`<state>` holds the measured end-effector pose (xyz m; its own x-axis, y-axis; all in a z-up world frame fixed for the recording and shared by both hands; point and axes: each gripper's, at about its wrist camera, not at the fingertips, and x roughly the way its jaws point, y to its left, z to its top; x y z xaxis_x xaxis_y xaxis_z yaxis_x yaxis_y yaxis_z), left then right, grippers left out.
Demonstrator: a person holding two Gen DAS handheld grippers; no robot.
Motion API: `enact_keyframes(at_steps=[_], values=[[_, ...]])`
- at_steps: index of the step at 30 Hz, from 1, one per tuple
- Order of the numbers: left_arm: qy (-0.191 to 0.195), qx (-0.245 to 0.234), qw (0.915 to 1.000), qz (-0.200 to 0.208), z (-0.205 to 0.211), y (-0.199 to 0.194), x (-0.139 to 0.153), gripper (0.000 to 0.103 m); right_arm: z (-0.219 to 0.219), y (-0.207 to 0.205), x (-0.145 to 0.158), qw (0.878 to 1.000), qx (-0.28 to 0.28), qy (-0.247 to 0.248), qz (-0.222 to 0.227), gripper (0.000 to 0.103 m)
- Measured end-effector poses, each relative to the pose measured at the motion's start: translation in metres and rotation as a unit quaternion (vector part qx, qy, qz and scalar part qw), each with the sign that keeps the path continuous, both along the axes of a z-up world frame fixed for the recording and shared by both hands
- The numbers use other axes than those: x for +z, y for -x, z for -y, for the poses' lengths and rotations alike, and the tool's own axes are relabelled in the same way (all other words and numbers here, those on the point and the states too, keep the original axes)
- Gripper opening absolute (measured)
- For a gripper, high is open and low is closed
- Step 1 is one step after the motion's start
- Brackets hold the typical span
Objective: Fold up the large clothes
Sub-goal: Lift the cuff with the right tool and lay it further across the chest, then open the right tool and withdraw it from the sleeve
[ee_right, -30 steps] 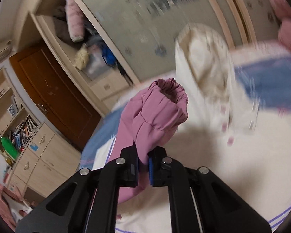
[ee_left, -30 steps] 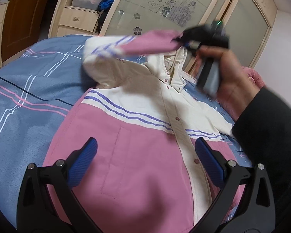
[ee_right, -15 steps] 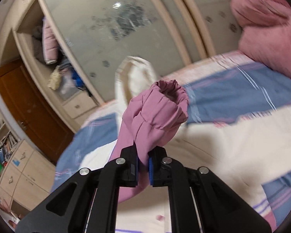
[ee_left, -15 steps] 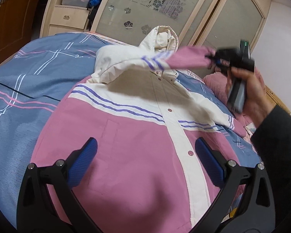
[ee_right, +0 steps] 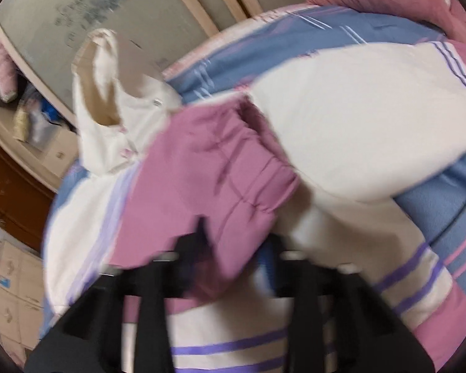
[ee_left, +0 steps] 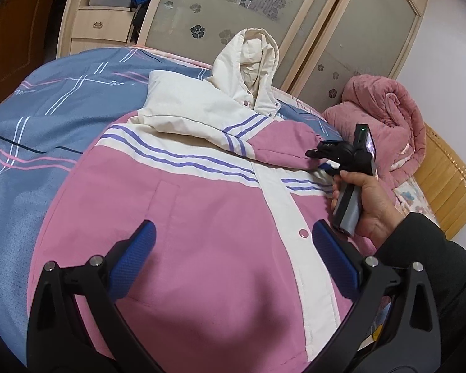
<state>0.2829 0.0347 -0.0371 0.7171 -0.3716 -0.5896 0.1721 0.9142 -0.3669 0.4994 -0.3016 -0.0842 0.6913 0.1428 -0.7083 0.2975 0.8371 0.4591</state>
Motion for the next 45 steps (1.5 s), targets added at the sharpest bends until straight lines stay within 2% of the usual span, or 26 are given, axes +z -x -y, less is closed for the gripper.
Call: enact_keyframes(at_steps=[1, 2, 6, 9, 11, 13, 16, 18, 20, 22, 26, 32, 36, 38, 45], values=[[-0.004, 0.000, 1.0000, -0.001, 0.001, 0.000, -0.001, 0.101, 0.002, 0.008, 0.000, 1.000, -0.011, 0.010, 0.010, 0.077], [-0.005, -0.001, 1.0000, -0.002, 0.002, -0.001, -0.001, 0.101, 0.003, 0.014, 0.002, 1.000, -0.018, 0.012, 0.020, 0.082], [-0.016, 0.003, 0.9998, -0.007, 0.005, -0.001, -0.003, 0.101, 0.015, 0.056, 0.013, 0.998, -0.033, -0.004, 0.052, 0.083], [-0.028, 0.005, 0.9995, -0.009, 0.009, 0.000, -0.004, 0.101, 0.008, 0.107, 0.035, 0.996, -0.001, 0.001, 0.093, 0.086], [-0.038, 0.005, 0.9993, -0.004, 0.012, 0.004, -0.004, 0.101, -0.005, 0.156, 0.050, 0.992, 0.025, 0.031, 0.118, 0.096], [-0.055, 0.007, 0.9985, 0.007, 0.015, 0.009, -0.003, 0.101, -0.020, 0.209, 0.063, 0.986, 0.041, 0.074, 0.143, 0.102], [-0.066, 0.003, 0.9976, 0.020, 0.016, 0.022, 0.003, 0.101, -0.040, 0.273, 0.075, 0.977, 0.058, 0.130, 0.160, 0.102], [-0.075, 0.002, 0.9968, 0.029, 0.014, 0.036, 0.009, 0.101, -0.051, 0.314, 0.079, 0.968, 0.050, 0.176, 0.173, 0.102], [-0.078, 0.008, 0.9962, 0.039, 0.010, 0.051, 0.016, 0.101, -0.057, 0.340, 0.075, 0.960, 0.043, 0.208, 0.183, 0.102], [-0.082, 0.015, 0.9944, 0.065, 0.007, 0.072, 0.027, 0.101, -0.064, 0.361, 0.071, 0.954, 0.044, 0.232, 0.184, 0.102], [-0.130, 0.038, 0.9859, 0.098, 0.010, 0.100, 0.038, 0.101, -0.057, 0.363, 0.069, 0.948, 0.044, 0.259, 0.179, 0.102], [-0.129, 0.056, 0.9855, 0.096, 0.009, 0.120, 0.042, 0.101, -0.033, 0.375, 0.077, 0.948, 0.023, 0.256, 0.186, 0.102], [-0.133, 0.048, 0.9854, 0.096, 0.020, 0.130, 0.037, 0.101, -0.026, 0.385, 0.079, 0.949, 0.010, 0.251, 0.191, 0.102], [-0.145, 0.043, 0.9838, 0.096, 0.026, 0.132, 0.034, 0.101, -0.025, 0.386, 0.077, 0.948, 0.008, 0.256, 0.189, 0.102], [-0.142, 0.043, 0.9852, 0.086, 0.027, 0.130, 0.024, 0.101, -0.020, 0.387, 0.069, 0.948, 0.007, 0.261, 0.180, 0.102]])
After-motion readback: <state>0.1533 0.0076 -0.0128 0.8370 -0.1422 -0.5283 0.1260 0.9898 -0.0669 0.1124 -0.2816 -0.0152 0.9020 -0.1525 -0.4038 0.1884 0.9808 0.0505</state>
